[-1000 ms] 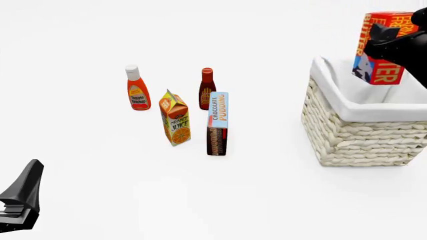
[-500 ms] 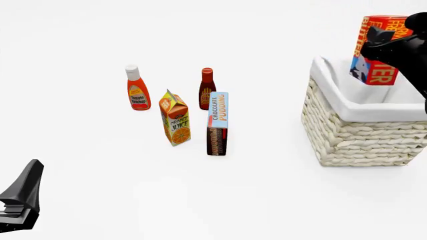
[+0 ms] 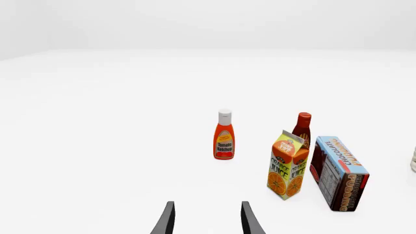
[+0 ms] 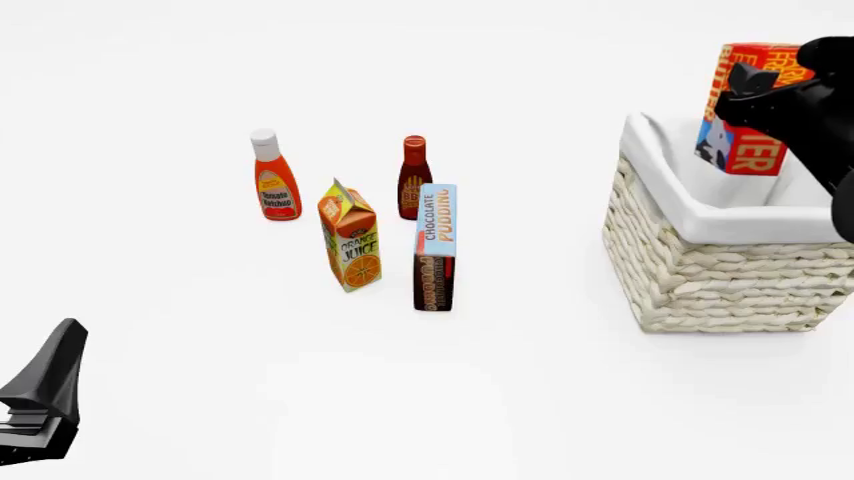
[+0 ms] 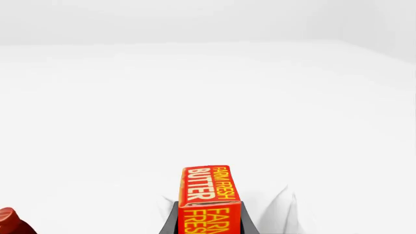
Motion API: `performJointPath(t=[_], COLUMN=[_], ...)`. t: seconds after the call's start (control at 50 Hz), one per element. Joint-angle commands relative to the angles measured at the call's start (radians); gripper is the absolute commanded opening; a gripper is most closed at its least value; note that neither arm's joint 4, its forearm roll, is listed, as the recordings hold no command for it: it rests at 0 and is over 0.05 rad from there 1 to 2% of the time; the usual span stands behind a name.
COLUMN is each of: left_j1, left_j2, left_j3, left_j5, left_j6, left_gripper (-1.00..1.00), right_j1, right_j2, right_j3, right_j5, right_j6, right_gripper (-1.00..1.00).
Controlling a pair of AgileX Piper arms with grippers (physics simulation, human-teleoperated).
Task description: Pick the butter and place it in the basket.
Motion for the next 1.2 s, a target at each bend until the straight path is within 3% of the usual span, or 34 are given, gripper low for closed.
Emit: performJointPath(t=[0.02,1.2], left_j1=[0.0,0.0], left_j2=[0.0,0.0], left_j3=[0.0,0.0], left_j5=[0.0,0.0], left_j6=[0.0,0.0], left_gripper=[1.0,1.0], right_j1=[-0.009,-0.037], right_j2=[0.018,0.069], right_j3=[-0.025,0.003], right_j5=[-0.013,-0.069], right_j6=[0.034,0.045], right_gripper=[-1.0,-1.0])
